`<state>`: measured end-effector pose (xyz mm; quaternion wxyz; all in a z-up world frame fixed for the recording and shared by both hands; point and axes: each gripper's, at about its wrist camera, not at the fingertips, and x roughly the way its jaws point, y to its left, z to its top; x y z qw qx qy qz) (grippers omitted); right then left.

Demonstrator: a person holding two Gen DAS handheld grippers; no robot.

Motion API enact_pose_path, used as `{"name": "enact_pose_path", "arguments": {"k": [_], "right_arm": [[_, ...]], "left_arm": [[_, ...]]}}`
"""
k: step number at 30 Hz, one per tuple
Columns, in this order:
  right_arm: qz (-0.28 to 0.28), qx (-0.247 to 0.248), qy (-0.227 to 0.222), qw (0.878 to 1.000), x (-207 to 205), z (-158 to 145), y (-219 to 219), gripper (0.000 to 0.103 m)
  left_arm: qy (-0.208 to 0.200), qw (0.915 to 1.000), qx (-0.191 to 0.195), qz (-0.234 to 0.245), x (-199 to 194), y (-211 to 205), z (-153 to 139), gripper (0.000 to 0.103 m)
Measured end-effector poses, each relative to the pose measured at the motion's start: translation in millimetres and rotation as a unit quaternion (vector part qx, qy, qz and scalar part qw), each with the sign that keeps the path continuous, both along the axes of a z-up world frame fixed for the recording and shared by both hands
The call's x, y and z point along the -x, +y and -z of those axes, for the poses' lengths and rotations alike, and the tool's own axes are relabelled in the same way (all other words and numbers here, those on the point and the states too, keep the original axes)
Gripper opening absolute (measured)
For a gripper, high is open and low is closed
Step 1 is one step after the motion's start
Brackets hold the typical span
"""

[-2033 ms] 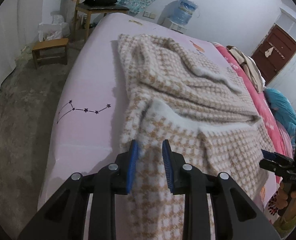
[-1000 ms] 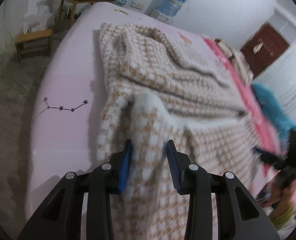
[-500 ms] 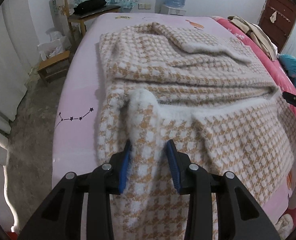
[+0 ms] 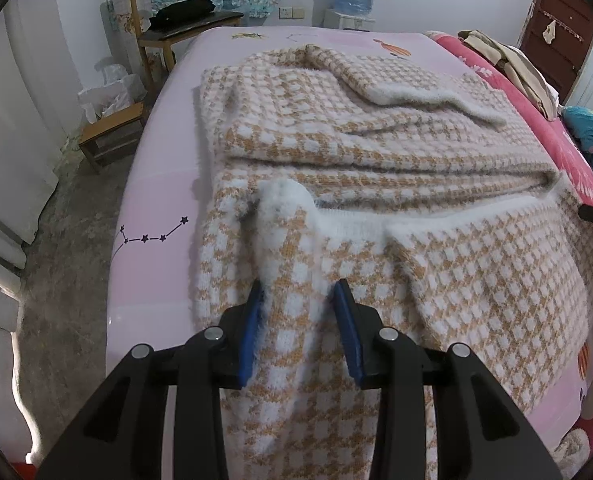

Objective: Fold large clothes
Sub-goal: 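Grasp the white hem edge of the coat with the left tool, then grasp the white hem edge with the right tool beside the left tool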

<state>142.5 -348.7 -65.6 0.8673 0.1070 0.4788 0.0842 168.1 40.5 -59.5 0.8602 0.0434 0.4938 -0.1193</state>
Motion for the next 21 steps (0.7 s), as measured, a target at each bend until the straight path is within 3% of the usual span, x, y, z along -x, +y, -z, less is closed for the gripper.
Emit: {"name": "enact_pose_path", "arguments": {"k": [3, 6, 10, 15, 18, 21], "right_arm": [[0.02, -0.002, 0.0, 1.0, -18, 6, -7, 0.036], [0.024, -0.051, 0.021, 0.998, -28, 18, -18, 0.038], [0.007, -0.106, 0.056, 0.993, -18, 24, -28, 0.043], [-0.021, -0.129, 0.087, 0.988, 1, 19, -35, 0.049], [-0.031, -0.113, 0.086, 0.989, 2, 17, -30, 0.051], [-0.034, -0.079, 0.071, 0.994, -7, 15, -15, 0.046]], "left_arm": [[-0.001, 1.0, 0.001, 0.0, 0, 0, 0, 0.035], [0.0, 1.0, 0.004, -0.001, 0, 1, 0, 0.035], [-0.001, 1.0, 0.008, -0.001, 0, 1, 0, 0.035], [-0.002, 1.0, 0.008, 0.002, 0, 2, 0, 0.035], [-0.002, 1.0, 0.008, 0.001, 0, 2, 1, 0.035], [-0.001, 1.0, 0.007, -0.002, 0, 2, 0, 0.035]]}}
